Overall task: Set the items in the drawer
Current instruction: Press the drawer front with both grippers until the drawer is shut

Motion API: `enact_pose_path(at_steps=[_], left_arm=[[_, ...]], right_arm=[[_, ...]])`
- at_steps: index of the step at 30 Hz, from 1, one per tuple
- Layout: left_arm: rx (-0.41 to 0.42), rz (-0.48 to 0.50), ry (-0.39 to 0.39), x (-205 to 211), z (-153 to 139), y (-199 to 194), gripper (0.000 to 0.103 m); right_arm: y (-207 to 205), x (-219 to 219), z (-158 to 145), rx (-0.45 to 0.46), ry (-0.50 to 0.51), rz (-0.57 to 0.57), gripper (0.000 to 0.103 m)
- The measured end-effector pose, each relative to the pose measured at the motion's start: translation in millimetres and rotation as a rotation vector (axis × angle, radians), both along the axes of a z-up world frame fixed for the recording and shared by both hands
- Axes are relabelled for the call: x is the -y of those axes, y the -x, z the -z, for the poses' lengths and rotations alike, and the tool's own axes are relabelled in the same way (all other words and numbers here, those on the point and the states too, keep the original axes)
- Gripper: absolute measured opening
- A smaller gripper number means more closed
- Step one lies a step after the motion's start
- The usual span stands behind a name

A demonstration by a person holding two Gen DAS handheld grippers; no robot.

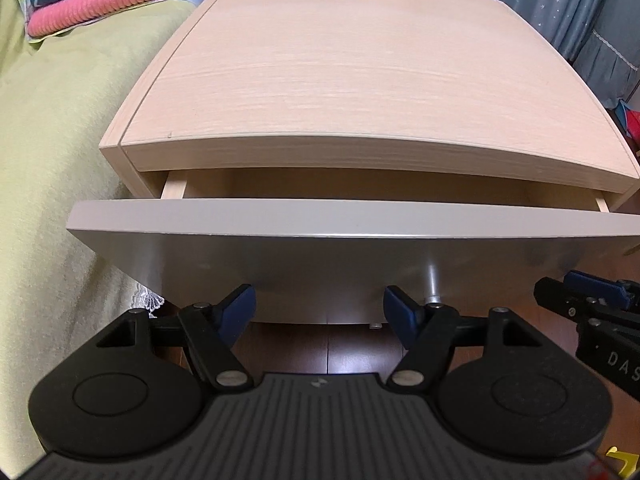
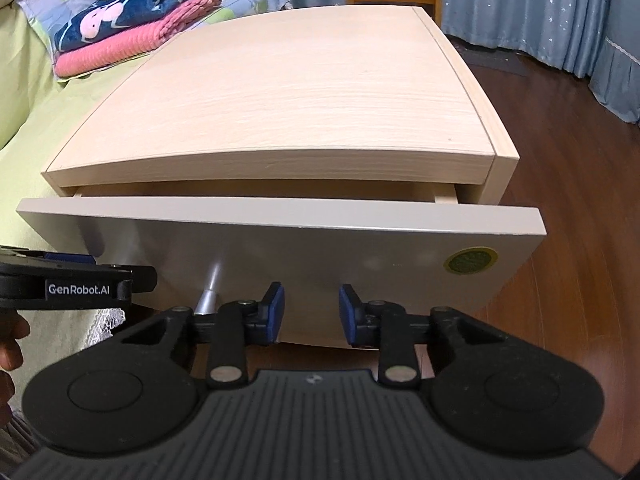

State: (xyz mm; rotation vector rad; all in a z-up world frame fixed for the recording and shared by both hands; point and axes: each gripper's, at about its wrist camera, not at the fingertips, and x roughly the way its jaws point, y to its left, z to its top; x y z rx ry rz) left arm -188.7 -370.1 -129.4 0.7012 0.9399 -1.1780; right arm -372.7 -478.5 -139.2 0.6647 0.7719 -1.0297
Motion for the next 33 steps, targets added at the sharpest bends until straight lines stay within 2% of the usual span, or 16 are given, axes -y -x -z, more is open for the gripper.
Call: enact_pose_path(at_steps=[33], left_arm=[[0.006, 0.004, -0.002, 30.2, 12.1, -8.7, 0.071]], right_arm=[[-3.2, 9.4, 1.9, -0.015, 0.004, -0.001, 0.024]])
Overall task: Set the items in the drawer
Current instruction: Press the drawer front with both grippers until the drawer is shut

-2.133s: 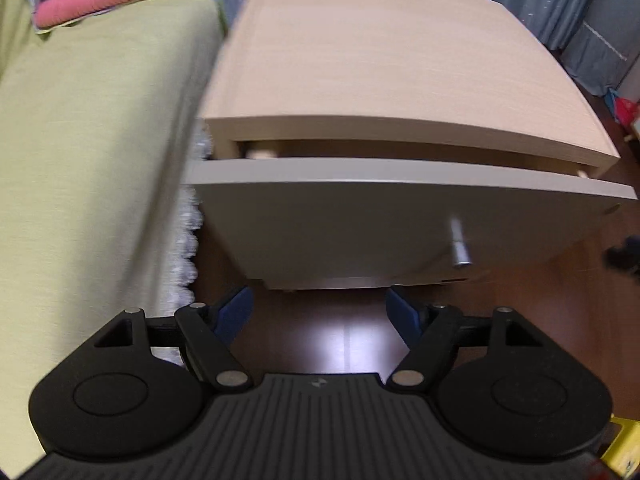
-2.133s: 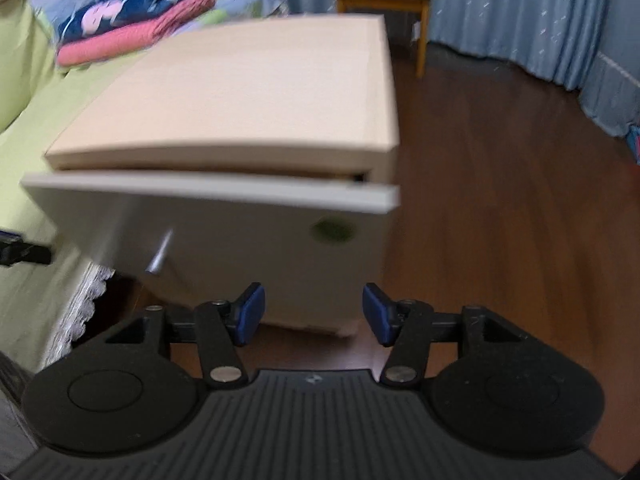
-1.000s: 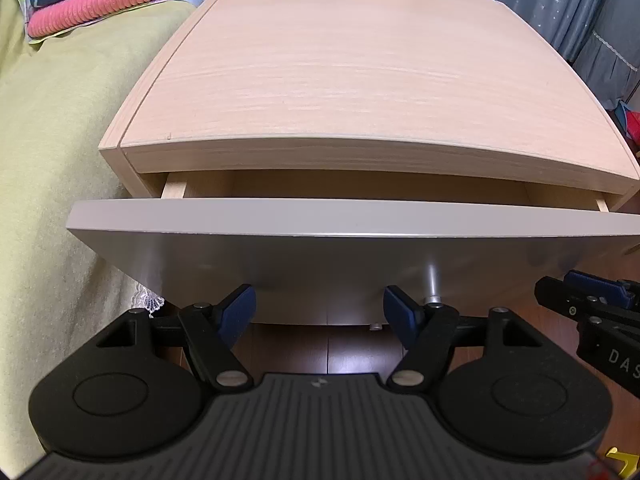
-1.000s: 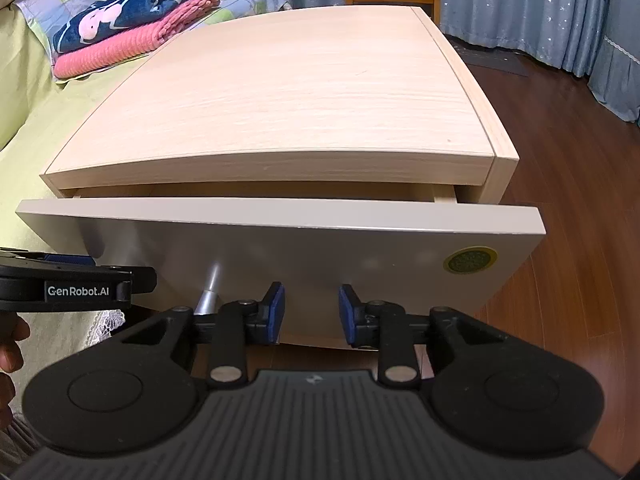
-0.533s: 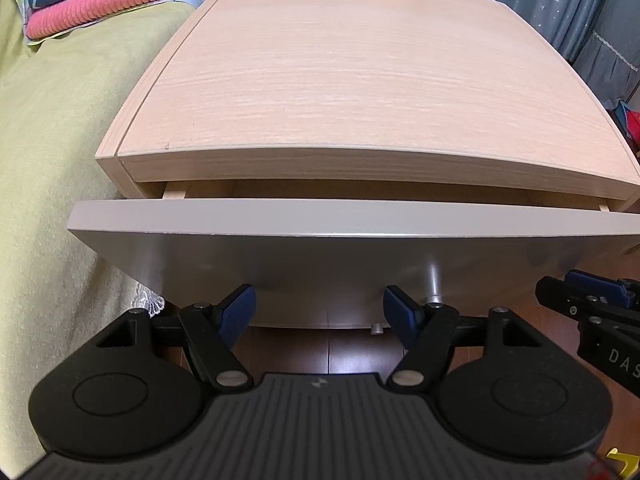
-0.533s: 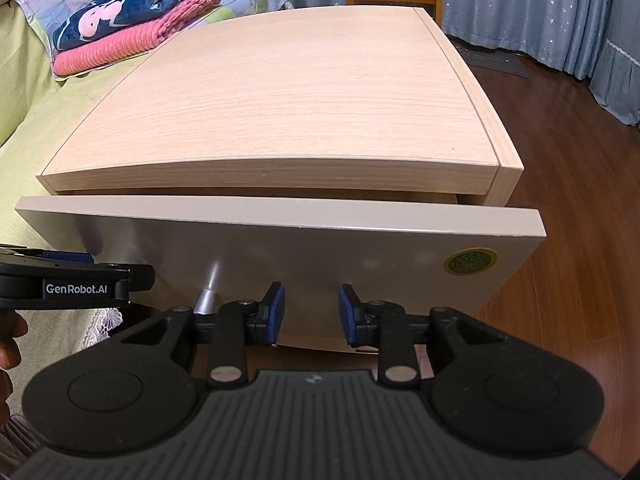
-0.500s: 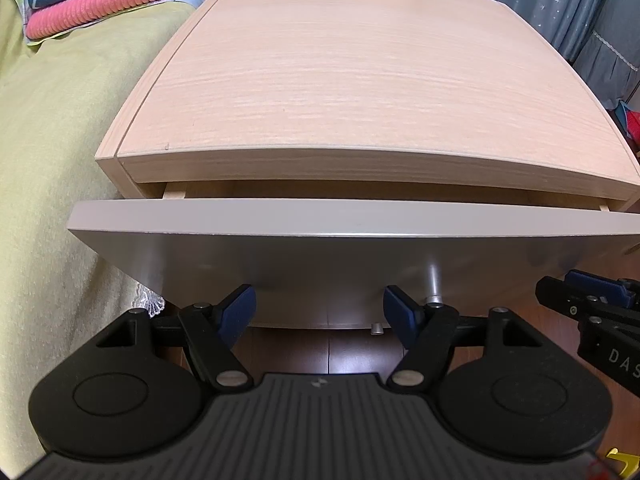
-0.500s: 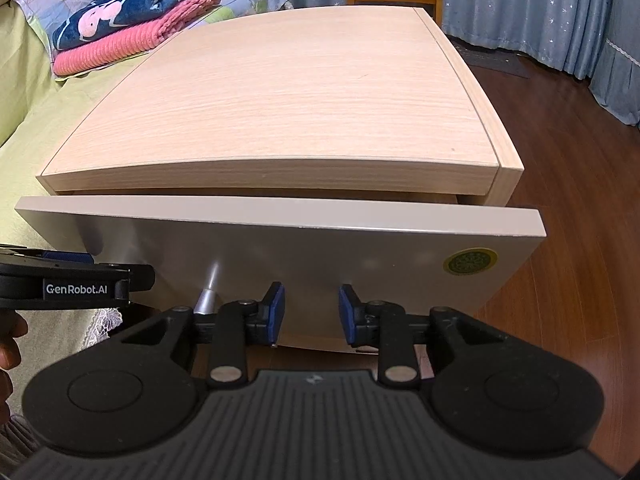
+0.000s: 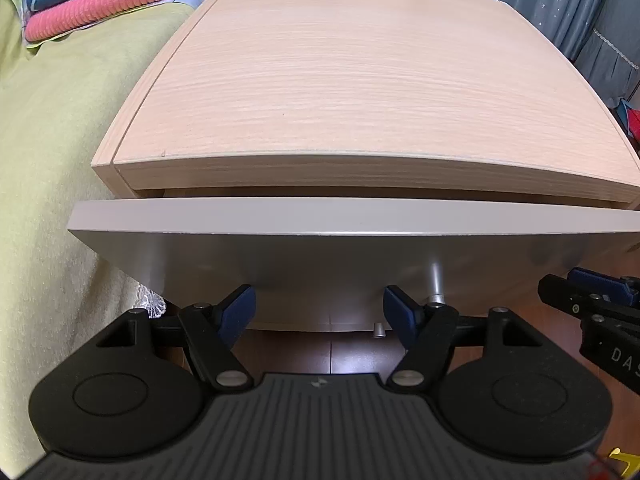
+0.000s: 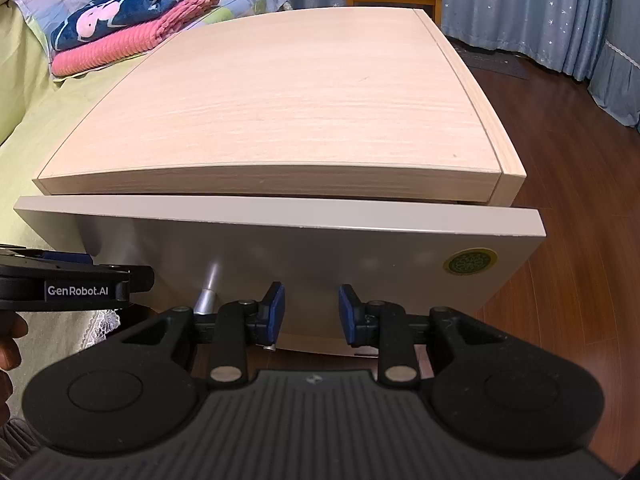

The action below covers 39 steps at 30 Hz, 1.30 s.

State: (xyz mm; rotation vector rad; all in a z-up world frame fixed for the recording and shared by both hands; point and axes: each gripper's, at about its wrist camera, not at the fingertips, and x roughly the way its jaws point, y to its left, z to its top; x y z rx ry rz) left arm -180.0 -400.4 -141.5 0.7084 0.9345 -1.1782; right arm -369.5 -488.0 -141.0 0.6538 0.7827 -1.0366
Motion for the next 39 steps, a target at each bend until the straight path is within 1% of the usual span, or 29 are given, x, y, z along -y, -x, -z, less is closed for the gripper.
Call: enact_pose_path(at_steps=[6, 13, 16, 20, 39], left_arm=[[0.0, 0.001, 0.001, 11.4, 6.5, -2.0, 0.071], [0.002, 0.001, 0.001, 18.9, 6.8, -4.2, 0.071], [0.0, 0.0, 0.0, 24.7, 15.6, -3.3, 0.071], [0.001, 0.001, 0.001, 18.1, 14.5, -1.9, 0.071], [0.006, 0.001, -0.002, 30.7, 14.3, -3.4, 0.071]], right_arm=[[-1.1, 0.6, 0.1, -0.005, 0.003, 0.001, 0.024], [-2.1, 1.7, -0.1, -0.008, 0.006, 0.002, 0.024], [-2.7, 1.7, 0.2, -0.009, 0.007, 0.003, 0.024], [-3.6, 3.3, 0.2, -0.009, 0.007, 0.004, 0.024], [-5.3, 8.6, 0.7, -0.01, 0.017, 0.007, 0.024]])
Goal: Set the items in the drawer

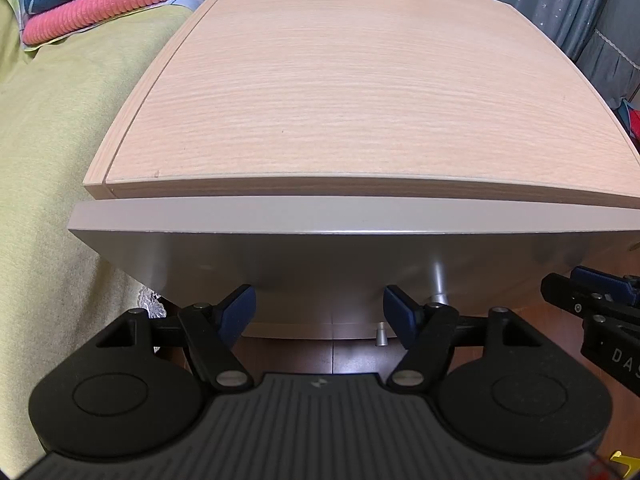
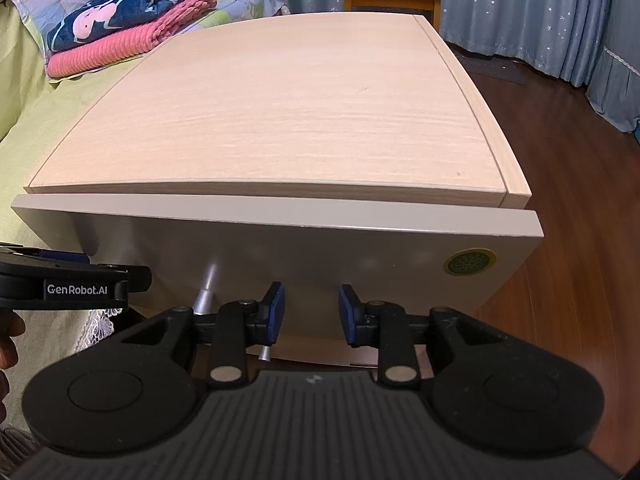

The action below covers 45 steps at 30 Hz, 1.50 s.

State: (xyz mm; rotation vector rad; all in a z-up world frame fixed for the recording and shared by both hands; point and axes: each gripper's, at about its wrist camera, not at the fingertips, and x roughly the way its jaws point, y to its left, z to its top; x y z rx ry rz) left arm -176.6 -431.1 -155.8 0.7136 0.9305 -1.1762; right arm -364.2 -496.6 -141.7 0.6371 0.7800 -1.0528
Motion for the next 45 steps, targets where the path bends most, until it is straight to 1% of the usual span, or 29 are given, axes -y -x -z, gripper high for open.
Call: enact_pose_path(at_steps=[20, 24, 26, 28, 30, 32, 35, 36, 37, 39, 40, 43, 45], left_arm=[[0.006, -0.004, -0.014, 17.9, -5.8, 0.7, 0.071], [0.023, -0.006, -0.011, 16.0, -6.8, 1.7, 0.071], [0.05, -0.011, -0.008, 15.0, -6.3, 5.4, 0.07], [0.047, -0.012, -0.007, 8.5, -10.8, 6.6, 0.071], [0.039, -0.02, -0.013, 1.9, -16.5, 7.0, 0.072], [0.055, -0.029, -0.032, -5.8, -25.3, 9.7, 0.073], [0.084, -0.027, -0.033, -18.1, -37.1, 18.4, 0.074], [0.089, -0.027, -0.029, -24.1, -41.3, 21.7, 0.074], [0.09, -0.028, -0.02, -28.9, -46.0, 23.9, 0.074], [0.082, -0.033, 0.004, -41.5, -55.0, 28.8, 0.075], [0.075, -0.037, 0.016, -46.9, -59.6, 31.3, 0.076], [0.078, -0.042, 0.052, -59.6, -73.1, 38.1, 0.077], [0.09, -0.037, 0.073, -64.8, -78.8, 43.9, 0.078]], right_arm=[[-2.8, 4.0, 3.7, 0.003, -0.002, 0.033, 0.024], [-3.5, 4.4, 8.3, -0.004, -0.01, 0.032, 0.024], [-3.8, 1.9, 6.4, -0.021, 0.003, 0.019, 0.025], [-3.6, -3.2, -3.2, -0.037, 0.027, -0.003, 0.029], [-1.7, -7.4, -14.5, -0.033, 0.025, -0.016, 0.04], [0.9, -11.9, -25.6, -0.025, 0.021, -0.025, 0.045], [6.2, -21.0, -38.9, -0.011, 0.021, -0.031, 0.055], [7.9, -24.1, -41.7, -0.011, 0.023, -0.032, 0.056], [9.7, -27.1, -44.3, -0.011, 0.025, -0.034, 0.057], [13.1, -33.4, -49.3, -0.013, 0.03, -0.035, 0.064], [14.9, -36.0, -51.3, -0.014, 0.032, -0.032, 0.066], [21.5, -42.3, -55.4, -0.005, 0.019, -0.019, 0.078], [26.3, -48.0, -58.0, 0.0, 0.022, -0.01, 0.091]])
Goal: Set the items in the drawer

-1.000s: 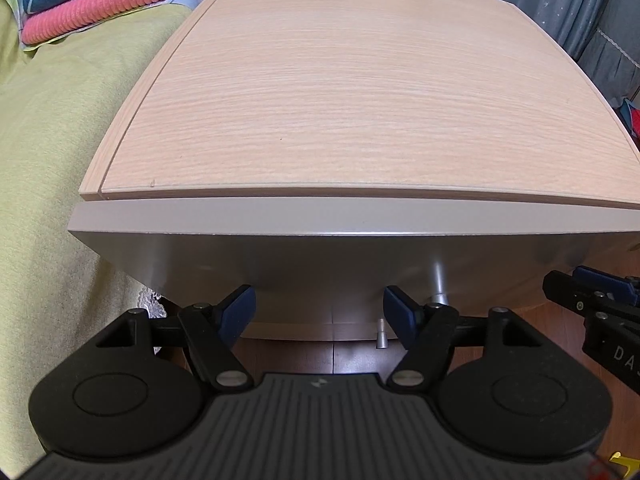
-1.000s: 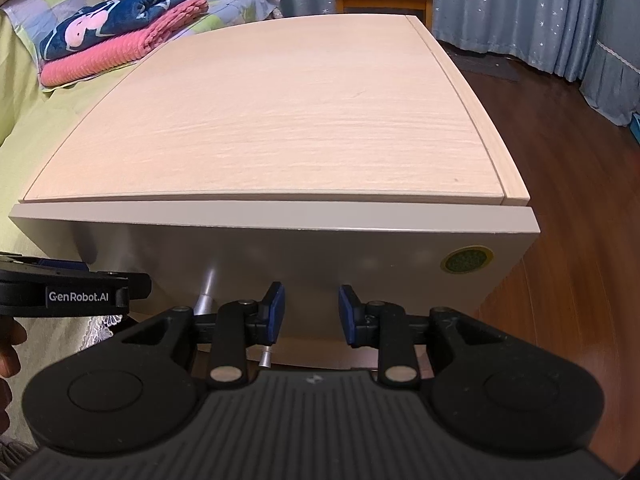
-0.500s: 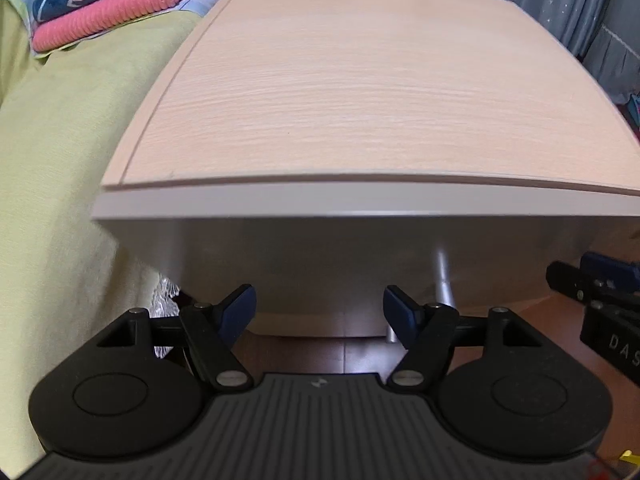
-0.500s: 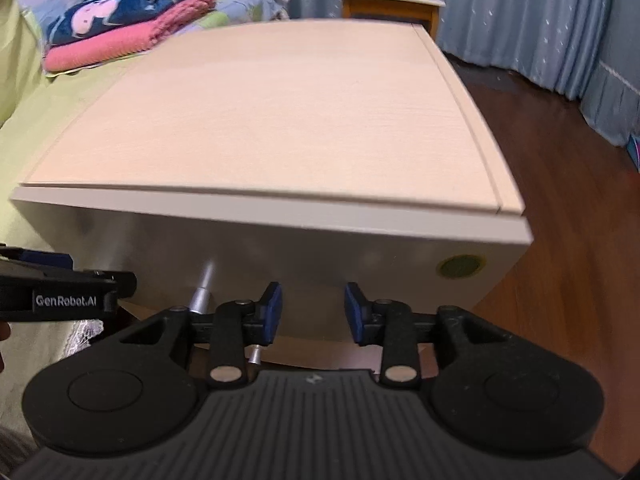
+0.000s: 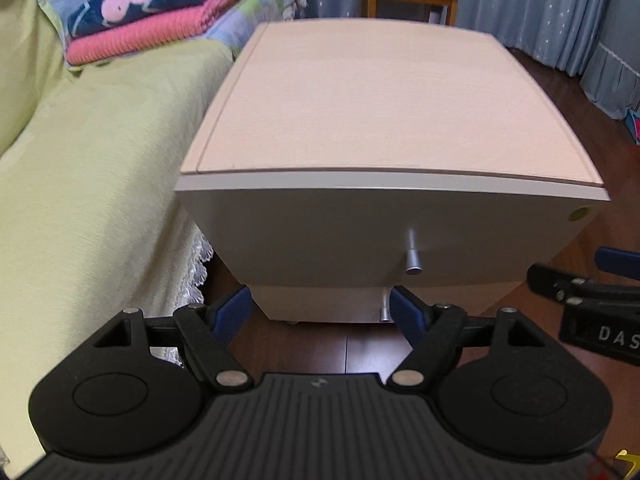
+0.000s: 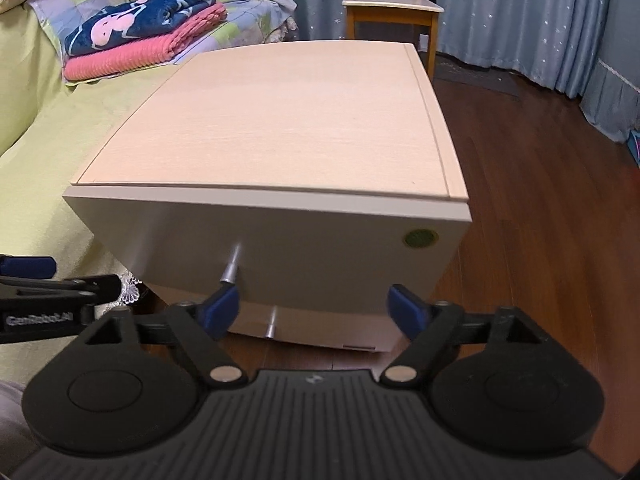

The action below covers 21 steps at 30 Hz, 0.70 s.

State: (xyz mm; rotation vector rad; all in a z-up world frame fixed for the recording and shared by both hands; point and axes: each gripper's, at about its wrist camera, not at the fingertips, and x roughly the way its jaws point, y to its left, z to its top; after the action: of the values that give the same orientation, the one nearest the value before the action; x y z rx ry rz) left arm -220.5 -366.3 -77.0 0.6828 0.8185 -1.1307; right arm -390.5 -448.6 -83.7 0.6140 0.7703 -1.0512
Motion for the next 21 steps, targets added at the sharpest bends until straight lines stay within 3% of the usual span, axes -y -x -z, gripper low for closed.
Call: enact_pose_path(at_steps=[4, 21], left_arm=[[0.003, 0.018, 0.035, -12.0, -12.0, 14.5, 0.079], [-0.012, 0.009, 0.103, -46.6, -42.4, 22.0, 0.083]], right_arm=[[6.7, -10.3, -6.4, -0.011, 0.027, 0.018, 0.102], [27.7, -42.6, -21.1, 0.024, 0.038, 0.068, 0.102]])
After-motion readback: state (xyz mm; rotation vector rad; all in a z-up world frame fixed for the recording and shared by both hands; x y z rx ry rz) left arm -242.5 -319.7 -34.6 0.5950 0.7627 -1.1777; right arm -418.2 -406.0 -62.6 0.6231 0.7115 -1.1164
